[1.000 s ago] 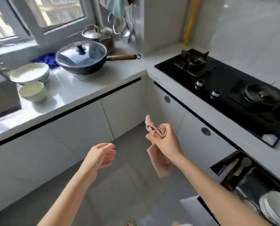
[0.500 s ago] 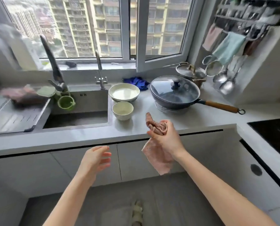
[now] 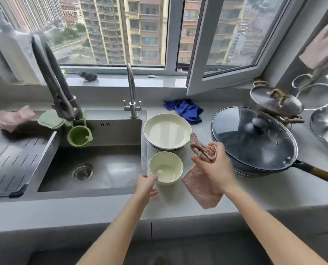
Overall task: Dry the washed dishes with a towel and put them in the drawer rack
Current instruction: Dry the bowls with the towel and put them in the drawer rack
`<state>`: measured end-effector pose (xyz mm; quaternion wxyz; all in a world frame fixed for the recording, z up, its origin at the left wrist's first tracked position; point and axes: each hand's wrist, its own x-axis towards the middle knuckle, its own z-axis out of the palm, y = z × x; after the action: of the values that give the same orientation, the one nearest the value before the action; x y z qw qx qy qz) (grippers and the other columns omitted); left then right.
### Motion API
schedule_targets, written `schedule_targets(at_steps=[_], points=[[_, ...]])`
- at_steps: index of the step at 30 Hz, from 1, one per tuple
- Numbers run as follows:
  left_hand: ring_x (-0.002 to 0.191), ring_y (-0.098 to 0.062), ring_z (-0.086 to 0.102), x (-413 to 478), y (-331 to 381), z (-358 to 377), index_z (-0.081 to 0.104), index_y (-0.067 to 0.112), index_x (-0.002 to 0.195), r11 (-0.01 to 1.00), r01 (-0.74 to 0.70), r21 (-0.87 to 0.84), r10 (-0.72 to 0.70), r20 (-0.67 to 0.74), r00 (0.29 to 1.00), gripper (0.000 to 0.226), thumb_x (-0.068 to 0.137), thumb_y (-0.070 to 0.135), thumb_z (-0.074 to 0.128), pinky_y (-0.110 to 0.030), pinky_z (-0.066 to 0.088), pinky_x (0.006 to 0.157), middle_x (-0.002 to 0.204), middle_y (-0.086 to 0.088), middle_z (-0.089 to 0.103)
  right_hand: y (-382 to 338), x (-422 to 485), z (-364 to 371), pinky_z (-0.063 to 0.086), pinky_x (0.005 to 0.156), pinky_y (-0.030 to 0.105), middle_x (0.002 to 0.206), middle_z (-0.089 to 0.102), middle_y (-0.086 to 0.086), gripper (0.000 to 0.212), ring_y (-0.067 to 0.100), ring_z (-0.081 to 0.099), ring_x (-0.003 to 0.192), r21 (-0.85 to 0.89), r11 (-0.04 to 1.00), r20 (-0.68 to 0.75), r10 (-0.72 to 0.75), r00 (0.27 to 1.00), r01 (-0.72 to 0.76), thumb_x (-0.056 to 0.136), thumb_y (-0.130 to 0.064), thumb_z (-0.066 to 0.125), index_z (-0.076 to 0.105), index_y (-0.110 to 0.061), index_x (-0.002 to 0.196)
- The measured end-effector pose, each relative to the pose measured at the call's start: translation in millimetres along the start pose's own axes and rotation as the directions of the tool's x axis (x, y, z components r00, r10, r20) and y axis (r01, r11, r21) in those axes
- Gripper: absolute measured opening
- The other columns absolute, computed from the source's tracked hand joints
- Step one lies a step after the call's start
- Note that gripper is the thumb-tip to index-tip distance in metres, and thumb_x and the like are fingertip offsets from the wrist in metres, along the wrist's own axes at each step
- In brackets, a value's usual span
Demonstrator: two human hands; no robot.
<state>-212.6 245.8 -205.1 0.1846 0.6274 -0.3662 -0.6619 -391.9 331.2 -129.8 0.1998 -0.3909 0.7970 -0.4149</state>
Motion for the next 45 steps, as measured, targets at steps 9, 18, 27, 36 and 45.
schedule_targets(at_steps=[9, 18, 27, 36, 45], points=[[0.077, -0.039, 0.067, 43, 30, -6, 0.059, 0.004, 0.101, 0.992, 0.106, 0.074, -0.115, 0.144, 0.983, 0.035, 0.070, -0.001, 0.045, -0.033, 0.055, 0.055, 0.094, -0.019, 0.064, -1, 37, 16, 0.049, 0.089, 0.045, 0.105, 0.064, -0.007, 0.057, 0.018, 0.063, 0.097, -0.052, 0.995, -0.006, 0.087, 0.996, -0.087, 0.069, -0.044, 0.080, 0.042, -0.032, 0.110], [0.076, -0.037, 0.065, 47, 78, -109, 0.048, -0.002, 0.118, 0.994, 0.107, 0.033, -0.112, 0.262, 0.959, 0.033, 0.087, -0.003, 0.038, -0.050, 0.059, 0.066, 0.094, -0.021, 0.062, -94, 36, 77, 0.042, 0.073, 0.035, 0.116, 0.055, 0.006, 0.083, 0.028, 0.054, 0.104, -0.543, 0.824, 0.009, -0.189, 0.982, 0.163, 0.071, -0.058, 0.068, 0.036, -0.022, 0.138], [0.065, -0.010, 0.066, 67, 117, -178, 0.060, 0.023, 0.094, 0.956, -0.158, 0.247, 0.059, 0.365, 0.929, 0.042, 0.094, 0.057, 0.035, -0.028, 0.053, 0.055, 0.077, 0.005, 0.068, -133, 20, 207, 0.030, 0.062, 0.012, 0.084, 0.064, 0.001, 0.050, 0.018, 0.059, 0.071, -0.109, 0.621, 0.523, -0.628, 0.576, 0.776, 0.062, -0.008, 0.076, 0.051, -0.015, 0.104], [0.073, -0.021, 0.064, 95, 117, -201, 0.048, -0.001, 0.112, 0.884, -0.292, 0.364, 0.072, 0.511, 0.856, 0.073, 0.080, 0.065, 0.048, -0.032, 0.051, 0.049, 0.095, -0.009, 0.061, -120, 39, 227, 0.025, 0.115, 0.038, 0.145, 0.046, 0.008, 0.035, 0.021, 0.031, 0.141, -0.003, 0.270, 0.875, -0.465, 0.133, 0.963, 0.094, -0.018, 0.041, 0.058, -0.013, 0.124], [0.068, -0.021, 0.048, 118, 110, -189, 0.041, 0.015, 0.079, 0.899, -0.265, 0.350, 0.164, 0.291, 0.943, 0.049, 0.075, 0.062, 0.054, -0.034, 0.041, 0.055, 0.075, -0.008, 0.045, -133, 22, 247, 0.044, 0.088, 0.043, 0.092, 0.062, 0.002, 0.017, 0.029, 0.054, 0.091, -0.535, 0.721, 0.737, 0.143, 0.660, 0.441, 0.092, -0.035, 0.041, 0.049, -0.020, 0.093]])
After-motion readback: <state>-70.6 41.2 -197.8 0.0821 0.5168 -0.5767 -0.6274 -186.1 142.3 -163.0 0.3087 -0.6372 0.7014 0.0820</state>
